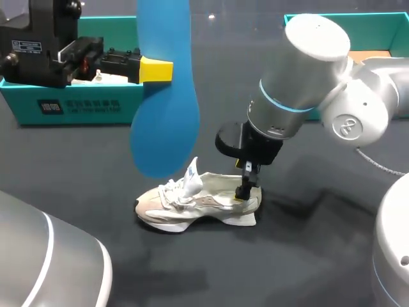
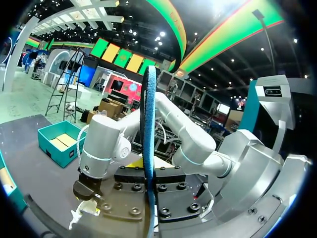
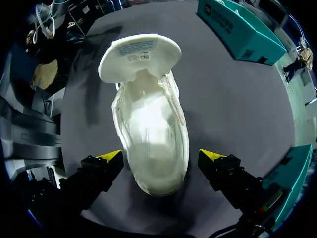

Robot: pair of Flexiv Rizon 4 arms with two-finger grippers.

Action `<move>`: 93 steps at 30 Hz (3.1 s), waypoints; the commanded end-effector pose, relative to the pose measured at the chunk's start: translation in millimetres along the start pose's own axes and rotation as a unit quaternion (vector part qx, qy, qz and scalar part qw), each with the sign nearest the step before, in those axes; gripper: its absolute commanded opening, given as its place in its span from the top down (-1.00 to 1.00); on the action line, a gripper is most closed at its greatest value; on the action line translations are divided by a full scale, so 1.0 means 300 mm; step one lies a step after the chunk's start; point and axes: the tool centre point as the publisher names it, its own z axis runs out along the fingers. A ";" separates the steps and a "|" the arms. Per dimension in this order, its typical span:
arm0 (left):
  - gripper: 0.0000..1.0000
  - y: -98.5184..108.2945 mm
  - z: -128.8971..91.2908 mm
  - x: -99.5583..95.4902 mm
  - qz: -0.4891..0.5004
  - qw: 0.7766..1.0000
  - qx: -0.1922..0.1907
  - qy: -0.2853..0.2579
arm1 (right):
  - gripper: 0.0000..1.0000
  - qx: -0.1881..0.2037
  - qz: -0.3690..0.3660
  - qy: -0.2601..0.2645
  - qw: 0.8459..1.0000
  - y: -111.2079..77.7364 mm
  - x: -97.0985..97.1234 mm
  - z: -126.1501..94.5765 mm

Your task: Take the shoe out of the shoebox, open the shoe tongue, remove and reinsert the insole, then place the shoe into the shoebox

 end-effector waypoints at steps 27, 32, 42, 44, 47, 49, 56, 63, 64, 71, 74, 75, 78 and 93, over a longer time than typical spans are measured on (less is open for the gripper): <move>1.00 -0.006 0.003 -0.004 0.000 1.000 -0.002 0.001 | -1.00 0.070 -0.008 -0.026 0.997 0.096 -0.070 -0.020; 1.00 -0.006 0.003 -0.004 0.000 1.000 -0.002 0.001 | -1.00 0.063 -0.010 -0.030 0.997 0.098 -0.092 0.001; 1.00 -0.006 0.003 -0.004 0.000 1.000 -0.002 0.001 | -1.00 0.055 -0.009 -0.026 0.998 0.105 -0.128 0.036; 1.00 -0.006 0.003 -0.004 0.000 1.000 -0.002 0.001 | -1.00 0.054 -0.008 -0.023 0.998 0.105 -0.134 0.047; 1.00 -0.006 0.003 -0.004 0.000 1.000 -0.002 0.001 | -0.97 0.054 -0.006 -0.017 0.998 0.102 -0.139 0.066; 1.00 -0.006 0.003 -0.004 0.000 1.000 -0.002 0.001 | -0.89 0.050 -0.004 -0.014 0.999 0.098 -0.140 0.077; 1.00 -0.006 0.003 -0.004 0.000 1.000 -0.002 0.001 | -0.77 0.043 0.002 -0.005 0.999 0.084 -0.136 0.107; 1.00 -0.006 0.003 -0.004 0.000 1.000 -0.002 0.001 | -0.62 0.042 0.005 0.007 0.999 0.081 -0.120 0.139; 1.00 -0.006 0.003 -0.004 0.000 1.000 -0.002 0.001 | -0.61 0.042 0.005 0.009 0.999 0.080 -0.118 0.145; 1.00 -0.006 0.003 -0.004 0.000 1.000 -0.002 0.001 | -0.41 0.043 0.005 0.020 0.999 0.080 -0.109 0.181; 1.00 -0.006 0.003 -0.004 0.000 1.000 -0.002 0.001 | -0.40 0.045 0.004 0.026 0.999 0.080 -0.112 0.195; 1.00 -0.006 0.003 -0.004 0.000 1.000 -0.002 0.001 | -0.38 0.048 0.004 0.028 0.998 0.080 -0.113 0.201; 1.00 -0.006 0.003 -0.004 0.000 1.000 -0.002 0.001 | -0.27 0.051 0.004 0.033 0.998 0.077 -0.112 0.213; 1.00 -0.006 0.003 -0.004 0.000 1.000 -0.002 0.001 | 0.52 0.063 -0.003 0.043 0.997 0.077 -0.092 0.243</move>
